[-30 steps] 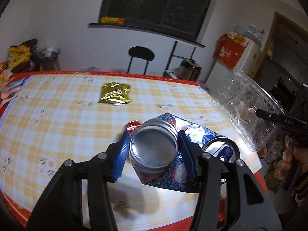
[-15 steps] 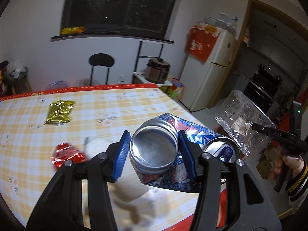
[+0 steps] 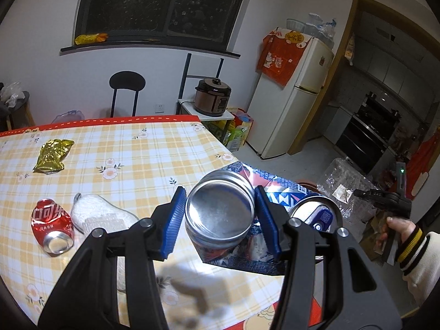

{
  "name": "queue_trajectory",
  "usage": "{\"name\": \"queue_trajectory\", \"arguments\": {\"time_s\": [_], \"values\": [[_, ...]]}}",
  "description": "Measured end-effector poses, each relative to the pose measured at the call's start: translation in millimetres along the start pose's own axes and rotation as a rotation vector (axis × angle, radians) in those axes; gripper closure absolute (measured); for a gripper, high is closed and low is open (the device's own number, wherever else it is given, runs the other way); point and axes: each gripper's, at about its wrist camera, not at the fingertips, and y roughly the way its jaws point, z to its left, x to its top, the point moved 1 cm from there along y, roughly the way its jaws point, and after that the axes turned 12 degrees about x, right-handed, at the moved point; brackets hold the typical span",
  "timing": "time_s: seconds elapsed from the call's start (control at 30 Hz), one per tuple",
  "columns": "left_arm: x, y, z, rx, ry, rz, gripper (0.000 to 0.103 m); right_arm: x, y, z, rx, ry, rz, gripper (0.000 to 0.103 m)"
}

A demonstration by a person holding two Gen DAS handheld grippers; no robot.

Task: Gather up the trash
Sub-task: 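Carry the clear tray and blue can with both tools over the brown bin, then open the right tool to drop the clear tray into the bin, then lower the blue can into the bin and open the left tool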

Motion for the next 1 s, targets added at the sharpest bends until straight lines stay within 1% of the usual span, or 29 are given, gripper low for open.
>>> {"name": "queue_trajectory", "arguments": {"time_s": [0.07, 0.13, 0.17, 0.2, 0.23, 0.27, 0.3, 0.37, 0.4, 0.53, 0.6, 0.7, 0.83, 1.0], "values": [[-1, 0, -1, 0.014, -0.003, 0.006, 0.051, 5, 12, -10, 0.003, 0.027, 0.019, 0.090], [0, 0, -2, 0.029, -0.005, 0.009, 0.051, 8, 23, -17, 0.002, 0.052, 0.034, 0.079], [1, 0, -2, 0.034, -0.005, 0.008, 0.051, 9, 26, -20, -0.002, 0.059, 0.041, 0.057], [2, 0, -2, 0.041, -0.005, 0.007, 0.051, 10, 29, -22, 0.000, 0.067, 0.049, 0.042], [2, -1, -3, 0.044, -0.004, 0.005, 0.051, 11, 30, -23, 0.010, 0.072, 0.045, 0.040], [3, -1, -5, 0.047, 0.000, 0.003, 0.051, 11, 27, -23, 0.019, 0.069, 0.029, 0.034], [4, -1, -7, 0.047, 0.004, 0.003, 0.051, 11, 24, -22, 0.015, 0.060, 0.018, 0.024], [5, 0, -12, 0.042, 0.016, 0.003, 0.051, 11, 18, -20, -0.012, 0.040, -0.003, 0.015], [7, 2, -16, 0.036, 0.025, 0.003, 0.051, 11, 15, -18, -0.012, 0.031, -0.017, 0.012], [12, 8, -29, 0.007, 0.046, 0.000, 0.051, 16, -6, -15, -0.006, -0.003, -0.063, 0.009], [15, 11, -40, -0.015, 0.064, -0.001, 0.051, 21, -18, -14, -0.012, -0.018, -0.089, 0.005], [19, 18, -57, -0.047, 0.092, 0.002, 0.051, 25, -40, -10, -0.028, -0.059, -0.132, 0.005], [23, 29, -82, -0.091, 0.127, 0.006, 0.051, 26, -63, -8, -0.052, -0.087, -0.157, 0.005], [28, 50, -127, -0.160, 0.190, 0.019, 0.051, 19, -96, -7, -0.067, -0.117, -0.192, 0.005]]}}
